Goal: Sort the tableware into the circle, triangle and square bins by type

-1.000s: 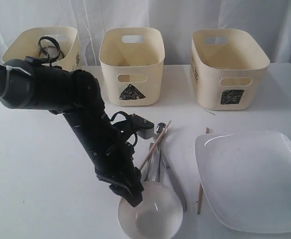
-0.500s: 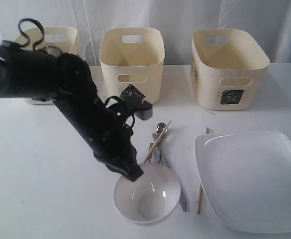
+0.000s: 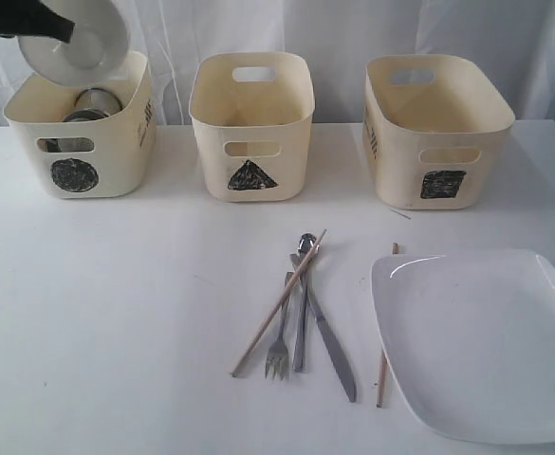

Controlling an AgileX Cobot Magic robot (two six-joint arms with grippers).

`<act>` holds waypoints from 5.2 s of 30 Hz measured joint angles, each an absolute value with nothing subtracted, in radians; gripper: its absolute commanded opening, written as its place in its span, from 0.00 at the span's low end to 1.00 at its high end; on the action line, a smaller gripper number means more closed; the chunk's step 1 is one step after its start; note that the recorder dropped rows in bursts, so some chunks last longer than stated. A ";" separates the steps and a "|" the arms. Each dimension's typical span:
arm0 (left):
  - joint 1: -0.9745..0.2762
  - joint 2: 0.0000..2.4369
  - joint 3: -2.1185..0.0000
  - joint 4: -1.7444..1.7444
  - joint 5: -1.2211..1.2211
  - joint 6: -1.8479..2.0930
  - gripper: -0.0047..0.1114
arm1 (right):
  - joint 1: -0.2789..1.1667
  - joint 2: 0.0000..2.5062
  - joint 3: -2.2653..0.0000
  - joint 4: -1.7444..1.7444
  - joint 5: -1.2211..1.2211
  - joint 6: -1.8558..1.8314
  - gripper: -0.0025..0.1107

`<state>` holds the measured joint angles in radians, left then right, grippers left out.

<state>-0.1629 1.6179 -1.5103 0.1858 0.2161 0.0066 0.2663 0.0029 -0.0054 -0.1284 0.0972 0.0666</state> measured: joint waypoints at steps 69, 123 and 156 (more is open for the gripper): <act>-0.346 0.473 -0.421 -0.089 0.279 -0.015 0.04 | 0.266 0.003 -0.005 -0.128 0.097 0.067 0.02; 0.005 0.005 -0.003 -0.057 0.055 0.083 0.04 | 0.266 0.003 -0.005 -0.128 0.097 0.067 0.02; 0.005 0.005 -0.003 -0.057 0.055 0.083 0.04 | 0.273 0.000 -0.237 0.017 0.066 0.325 0.02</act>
<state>0.0049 0.0048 -0.0033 -0.0574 0.0554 0.0832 0.2730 0.0000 -0.2368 0.0165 0.0659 0.3250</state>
